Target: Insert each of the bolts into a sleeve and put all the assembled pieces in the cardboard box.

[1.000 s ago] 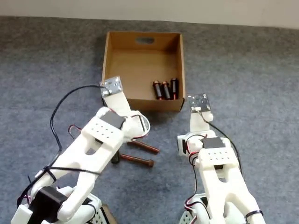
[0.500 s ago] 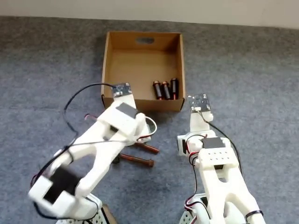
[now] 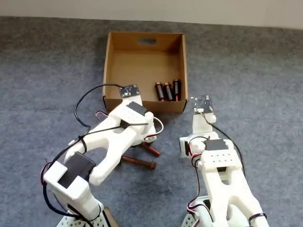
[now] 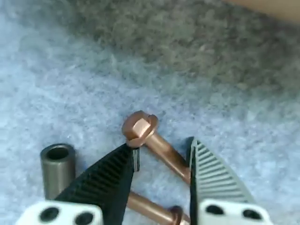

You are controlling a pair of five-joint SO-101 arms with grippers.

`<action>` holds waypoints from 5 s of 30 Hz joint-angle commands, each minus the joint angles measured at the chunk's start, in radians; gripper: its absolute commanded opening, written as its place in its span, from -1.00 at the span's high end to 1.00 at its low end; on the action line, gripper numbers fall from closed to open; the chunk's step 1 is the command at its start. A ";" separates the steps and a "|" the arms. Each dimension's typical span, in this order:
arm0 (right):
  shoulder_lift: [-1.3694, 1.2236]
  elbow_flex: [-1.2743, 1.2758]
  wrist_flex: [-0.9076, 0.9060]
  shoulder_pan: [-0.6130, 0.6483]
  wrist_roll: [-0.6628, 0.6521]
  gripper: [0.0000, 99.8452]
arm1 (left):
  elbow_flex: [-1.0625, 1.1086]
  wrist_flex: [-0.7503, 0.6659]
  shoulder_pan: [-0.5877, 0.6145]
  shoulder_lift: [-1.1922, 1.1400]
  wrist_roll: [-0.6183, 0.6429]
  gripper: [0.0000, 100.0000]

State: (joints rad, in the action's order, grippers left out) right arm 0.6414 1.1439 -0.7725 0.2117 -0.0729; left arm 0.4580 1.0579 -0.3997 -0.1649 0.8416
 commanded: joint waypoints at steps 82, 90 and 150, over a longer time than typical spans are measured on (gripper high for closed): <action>0.002 -0.007 0.018 -0.012 -0.006 0.99 | 0.019 -0.101 0.110 0.028 -0.651 0.79; 0.002 -0.007 0.018 -0.012 -0.006 0.99 | 0.001 -0.107 0.108 0.030 -0.652 0.86; 0.010 -0.005 0.018 -0.012 -0.006 0.99 | 0.136 -0.106 0.090 0.252 -0.764 0.99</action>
State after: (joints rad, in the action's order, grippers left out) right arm 0.6414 1.1439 -0.7725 0.2117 -0.0729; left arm 0.5485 0.9828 -0.3122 -0.0560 0.0882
